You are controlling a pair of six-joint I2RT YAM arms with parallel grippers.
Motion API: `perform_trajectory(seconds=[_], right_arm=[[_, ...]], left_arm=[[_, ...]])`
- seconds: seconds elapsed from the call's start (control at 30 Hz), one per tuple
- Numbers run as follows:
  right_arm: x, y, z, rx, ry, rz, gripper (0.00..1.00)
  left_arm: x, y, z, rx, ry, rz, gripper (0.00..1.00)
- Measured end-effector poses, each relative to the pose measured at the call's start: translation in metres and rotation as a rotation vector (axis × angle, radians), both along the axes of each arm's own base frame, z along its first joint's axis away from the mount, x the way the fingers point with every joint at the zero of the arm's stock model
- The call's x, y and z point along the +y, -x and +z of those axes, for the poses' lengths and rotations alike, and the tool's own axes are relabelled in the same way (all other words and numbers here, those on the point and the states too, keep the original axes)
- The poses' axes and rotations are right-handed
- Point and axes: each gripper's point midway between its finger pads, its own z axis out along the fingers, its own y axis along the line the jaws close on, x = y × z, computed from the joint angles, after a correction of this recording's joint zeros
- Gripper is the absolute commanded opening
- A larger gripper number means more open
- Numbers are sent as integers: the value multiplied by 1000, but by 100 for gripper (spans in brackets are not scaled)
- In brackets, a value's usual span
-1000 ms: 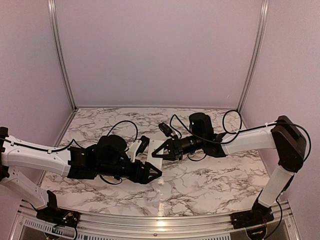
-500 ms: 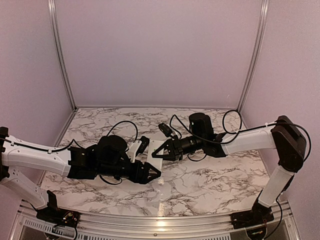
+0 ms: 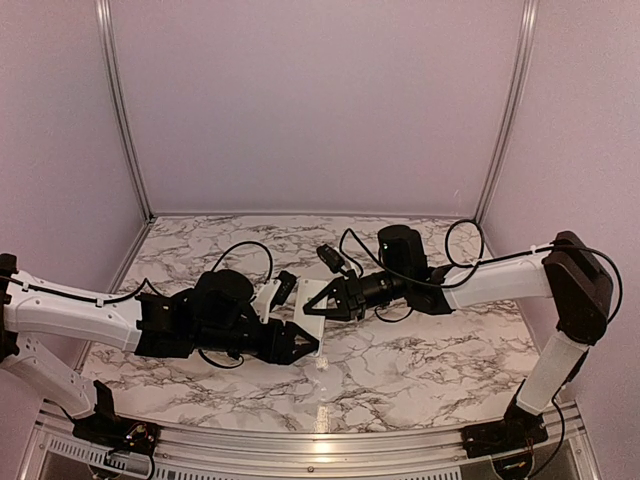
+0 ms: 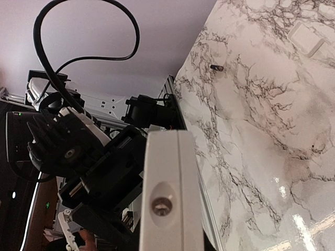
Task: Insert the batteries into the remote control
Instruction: Load the battery cover into the battery compartment.
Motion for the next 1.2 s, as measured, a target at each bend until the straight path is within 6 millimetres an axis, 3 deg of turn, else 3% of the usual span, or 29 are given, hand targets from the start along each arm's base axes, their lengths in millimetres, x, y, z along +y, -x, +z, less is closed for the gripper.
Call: perform_trajectory(seconds=[0.83, 1.2], right_arm=[[-1, 1, 7, -4, -17, 6, 0], [-2, 5, 9, 29, -22, 32, 0]], left_arm=[[2, 3, 3, -16, 39, -33, 51], [-2, 16, -1, -43, 20, -139, 51]])
